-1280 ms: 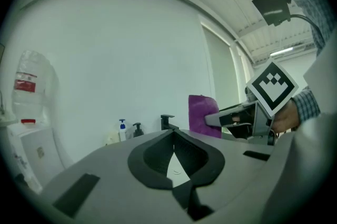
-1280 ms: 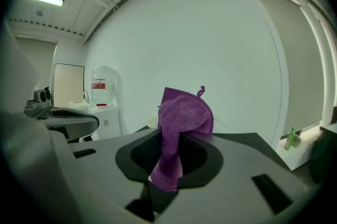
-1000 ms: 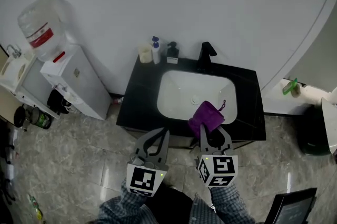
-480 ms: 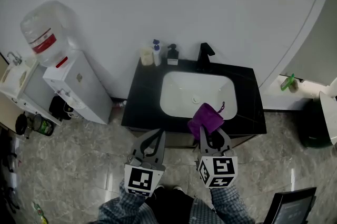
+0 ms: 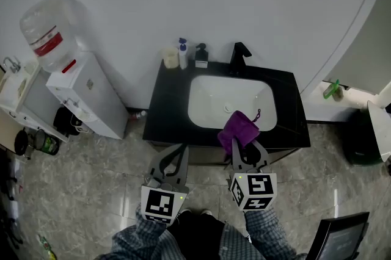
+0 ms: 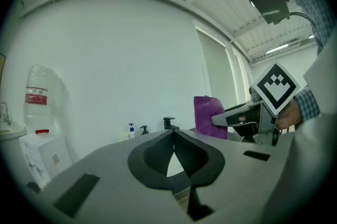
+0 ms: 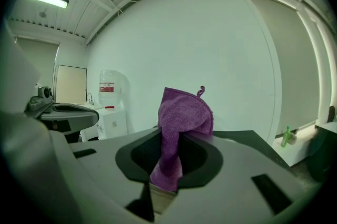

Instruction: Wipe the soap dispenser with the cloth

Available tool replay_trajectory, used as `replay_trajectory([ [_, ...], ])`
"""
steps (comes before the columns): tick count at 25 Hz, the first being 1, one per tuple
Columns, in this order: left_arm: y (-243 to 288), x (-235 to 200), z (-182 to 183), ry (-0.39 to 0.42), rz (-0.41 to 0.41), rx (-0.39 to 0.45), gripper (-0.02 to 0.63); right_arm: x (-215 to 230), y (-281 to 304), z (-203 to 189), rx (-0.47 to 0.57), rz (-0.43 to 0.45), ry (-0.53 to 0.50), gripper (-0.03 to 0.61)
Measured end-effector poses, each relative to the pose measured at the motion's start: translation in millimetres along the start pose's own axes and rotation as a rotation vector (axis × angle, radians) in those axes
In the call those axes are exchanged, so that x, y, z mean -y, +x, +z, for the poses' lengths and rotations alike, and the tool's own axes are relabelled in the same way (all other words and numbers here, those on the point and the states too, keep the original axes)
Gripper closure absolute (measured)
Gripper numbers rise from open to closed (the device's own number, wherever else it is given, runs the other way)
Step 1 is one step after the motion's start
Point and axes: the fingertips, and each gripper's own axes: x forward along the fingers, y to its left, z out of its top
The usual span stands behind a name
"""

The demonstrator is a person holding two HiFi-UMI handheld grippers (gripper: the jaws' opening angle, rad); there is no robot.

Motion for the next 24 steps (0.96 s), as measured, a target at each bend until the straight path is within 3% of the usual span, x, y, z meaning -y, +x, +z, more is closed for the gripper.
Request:
replay_trajectory([
  [20, -5.5, -3.7, -4.1, 0.003, -0.036, -0.01, 0.612, -11.6, -5.4, -0.6, -0.007, -0.021, -0.014, 0.5],
  [24, -6.7, -4.5, 2.2, 0.005, -0.031, 0.026, 0.612, -12.5, -8.2, -2.1, -0.01, -0.022, -0.012, 0.5],
])
